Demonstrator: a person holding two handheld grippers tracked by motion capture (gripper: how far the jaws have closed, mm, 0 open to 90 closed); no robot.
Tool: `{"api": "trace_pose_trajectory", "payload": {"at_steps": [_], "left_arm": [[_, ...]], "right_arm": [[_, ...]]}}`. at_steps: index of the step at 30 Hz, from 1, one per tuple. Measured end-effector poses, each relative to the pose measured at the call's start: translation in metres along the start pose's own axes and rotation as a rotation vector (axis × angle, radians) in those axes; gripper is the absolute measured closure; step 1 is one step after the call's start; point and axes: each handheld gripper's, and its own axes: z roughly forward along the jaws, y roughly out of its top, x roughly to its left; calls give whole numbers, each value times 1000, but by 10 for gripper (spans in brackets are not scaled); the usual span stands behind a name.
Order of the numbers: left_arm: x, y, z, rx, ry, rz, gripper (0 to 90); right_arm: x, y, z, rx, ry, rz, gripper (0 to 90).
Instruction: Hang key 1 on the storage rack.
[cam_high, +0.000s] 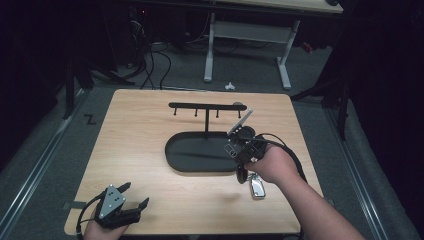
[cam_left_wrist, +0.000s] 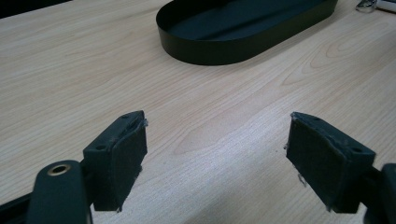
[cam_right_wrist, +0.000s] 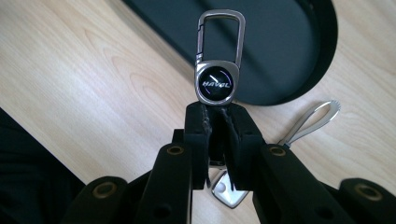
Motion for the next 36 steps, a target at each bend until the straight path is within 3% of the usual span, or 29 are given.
{"api": "trace_pose_trajectory", "payload": {"at_steps": [7, 16, 22, 23, 36], "left_arm": [[1, 0, -1, 4, -5, -3, 206], [1, 0, 0, 0, -7, -3, 207], [3, -1, -1, -5, -8, -12, 206], [3, -1, -1, -1, -11, -12, 207], [3, -1, -1, -7, -17, -13, 207]], "right_arm": [[-1, 19, -8, -25, -24, -7, 809], [-1, 39, -11, -43, -18, 0, 809], [-9, 52, -13, -65, -19, 20, 809], [-12, 55, -14, -64, -22, 41, 809], [-27, 76, -14, -83, -39, 73, 809]]}}
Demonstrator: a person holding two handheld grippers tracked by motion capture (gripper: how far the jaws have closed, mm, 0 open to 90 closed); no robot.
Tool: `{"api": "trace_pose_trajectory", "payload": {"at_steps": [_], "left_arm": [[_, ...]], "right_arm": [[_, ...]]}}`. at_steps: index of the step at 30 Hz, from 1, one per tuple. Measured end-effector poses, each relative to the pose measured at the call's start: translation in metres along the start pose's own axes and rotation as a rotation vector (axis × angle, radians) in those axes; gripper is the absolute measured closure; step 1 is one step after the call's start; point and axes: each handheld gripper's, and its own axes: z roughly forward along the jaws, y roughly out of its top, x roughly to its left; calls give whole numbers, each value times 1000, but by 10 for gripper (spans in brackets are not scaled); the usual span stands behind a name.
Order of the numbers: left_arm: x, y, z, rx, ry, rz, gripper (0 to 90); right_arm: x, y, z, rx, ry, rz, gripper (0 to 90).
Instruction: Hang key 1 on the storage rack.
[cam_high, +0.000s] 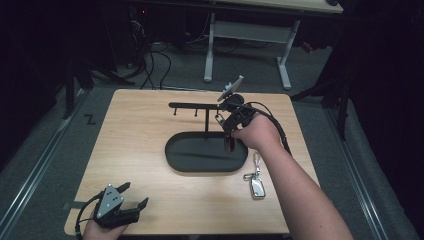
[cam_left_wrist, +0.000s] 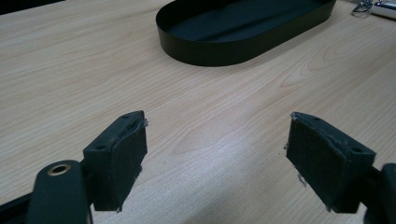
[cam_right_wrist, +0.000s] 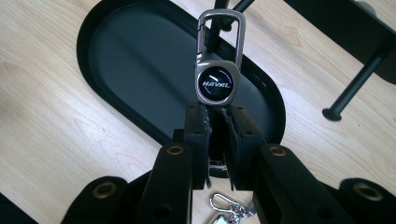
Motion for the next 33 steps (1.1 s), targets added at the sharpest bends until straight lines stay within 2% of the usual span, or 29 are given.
{"api": "trace_pose_trajectory", "payload": {"at_steps": [3, 7, 24, 25, 28, 33], "left_arm": [[1, 0, 0, 5, -3, 2, 206], [1, 0, -1, 4, -2, 1, 207], [1, 0, -1, 4, -6, 0, 206], [1, 0, -1, 4, -6, 0, 207], [1, 0, -1, 7, -9, 1, 207], [1, 0, -1, 8, -11, 1, 207]], "right_arm": [[-1, 3, 4, 7, -9, -11, 809], [-2, 7, 8, 10, -11, 13, 809], [-4, 13, 19, 23, -27, 13, 809], [-3, 13, 20, 27, -25, 31, 809], [-5, 13, 22, 19, -26, 13, 809], [-4, 13, 25, 26, -29, 36, 809]]}}
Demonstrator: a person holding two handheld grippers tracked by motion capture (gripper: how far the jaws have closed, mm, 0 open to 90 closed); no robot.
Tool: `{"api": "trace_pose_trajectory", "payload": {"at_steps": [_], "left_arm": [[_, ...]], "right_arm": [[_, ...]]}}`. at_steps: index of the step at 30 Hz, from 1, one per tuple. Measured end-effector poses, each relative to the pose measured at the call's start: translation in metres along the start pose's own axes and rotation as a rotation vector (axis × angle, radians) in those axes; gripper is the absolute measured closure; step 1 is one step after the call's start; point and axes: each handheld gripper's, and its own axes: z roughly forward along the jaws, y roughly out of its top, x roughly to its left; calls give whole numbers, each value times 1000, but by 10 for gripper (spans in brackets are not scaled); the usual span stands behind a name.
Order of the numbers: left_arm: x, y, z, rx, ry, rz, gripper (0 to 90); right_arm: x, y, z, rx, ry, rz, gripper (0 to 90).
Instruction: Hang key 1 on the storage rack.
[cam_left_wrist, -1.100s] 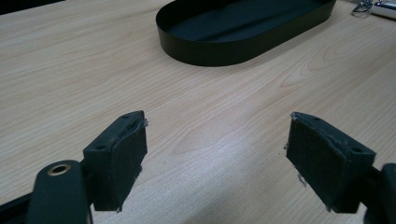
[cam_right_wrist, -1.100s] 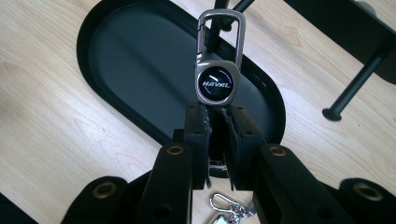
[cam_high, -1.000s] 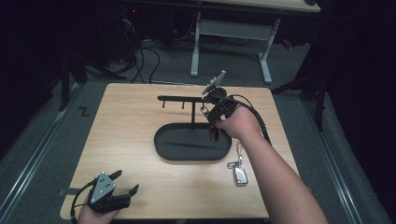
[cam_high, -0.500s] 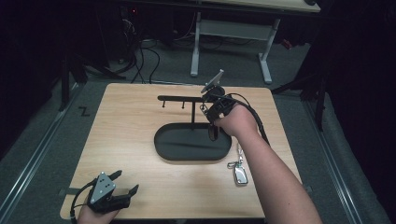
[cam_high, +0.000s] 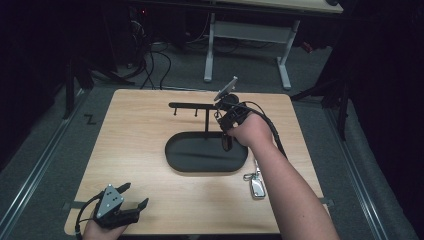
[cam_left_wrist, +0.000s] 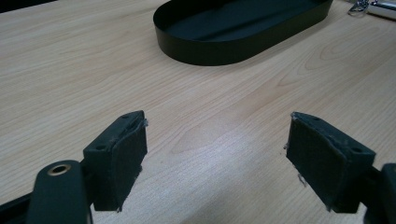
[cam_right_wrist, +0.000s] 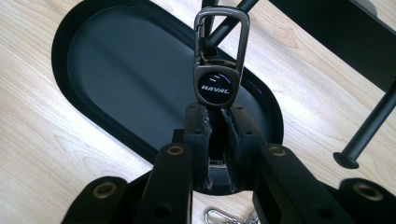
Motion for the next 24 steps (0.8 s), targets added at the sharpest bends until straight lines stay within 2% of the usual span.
{"api": "trace_pose_trajectory", "payload": {"at_steps": [2, 5, 9, 11, 24], "left_arm": [[0, 0, 0, 1, -1, 1, 207], [0, 0, 1, 1, -1, 1, 207], [0, 0, 1, 0, -2, 1, 207], [0, 0, 1, 2, -3, 1, 207], [-1, -1, 2, 2, -4, 2, 207]], "right_arm": [[-1, 0, 0, -4, -3, -17, 809], [-2, 0, 1, -6, -2, -18, 809], [-2, 0, 3, -2, -2, -1, 809], [-2, 0, 4, -6, -2, -12, 809], [-4, 1, 5, -15, -3, 1, 807]]}}
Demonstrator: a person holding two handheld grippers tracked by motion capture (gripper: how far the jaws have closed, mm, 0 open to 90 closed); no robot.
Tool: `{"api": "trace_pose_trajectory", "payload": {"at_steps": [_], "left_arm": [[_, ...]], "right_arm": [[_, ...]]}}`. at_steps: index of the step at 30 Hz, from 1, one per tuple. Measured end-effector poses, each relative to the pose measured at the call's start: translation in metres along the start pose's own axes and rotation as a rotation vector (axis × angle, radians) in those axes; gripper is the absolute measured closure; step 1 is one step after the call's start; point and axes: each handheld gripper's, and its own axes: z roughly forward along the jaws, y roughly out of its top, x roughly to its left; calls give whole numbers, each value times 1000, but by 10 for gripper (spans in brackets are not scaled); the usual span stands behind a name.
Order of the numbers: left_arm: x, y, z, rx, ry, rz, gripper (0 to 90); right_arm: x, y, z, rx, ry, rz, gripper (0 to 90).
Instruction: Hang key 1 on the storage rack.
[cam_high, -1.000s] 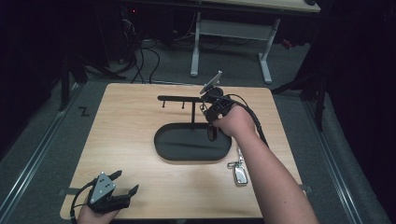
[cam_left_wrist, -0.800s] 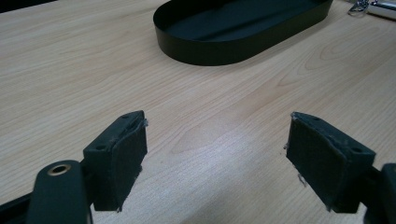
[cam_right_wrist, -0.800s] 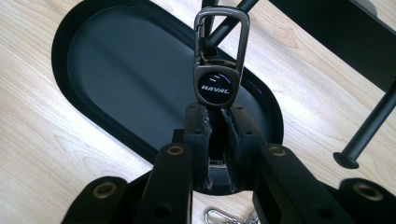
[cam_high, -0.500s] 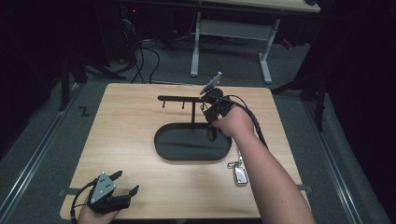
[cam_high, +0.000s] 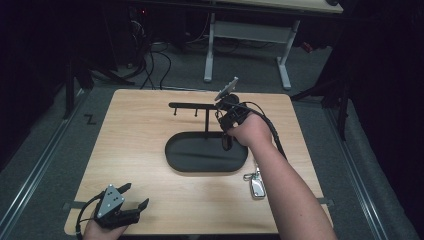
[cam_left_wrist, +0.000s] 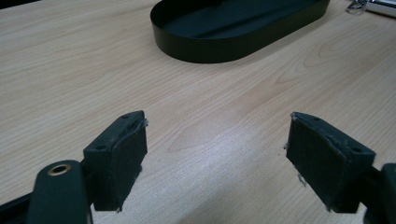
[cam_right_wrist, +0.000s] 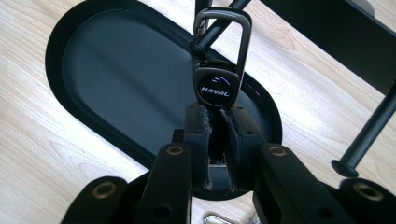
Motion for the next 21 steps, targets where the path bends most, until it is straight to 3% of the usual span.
{"api": "trace_pose_trajectory", "payload": {"at_steps": [14, 21], "left_arm": [[0, 0, 0, 1, -3, 0, 207], [0, -1, 1, 1, -3, -3, 207]], "right_arm": [[0, -1, 4, 11, -4, 15, 798], [-2, -13, -3, -4, 10, 28, 783]]}}
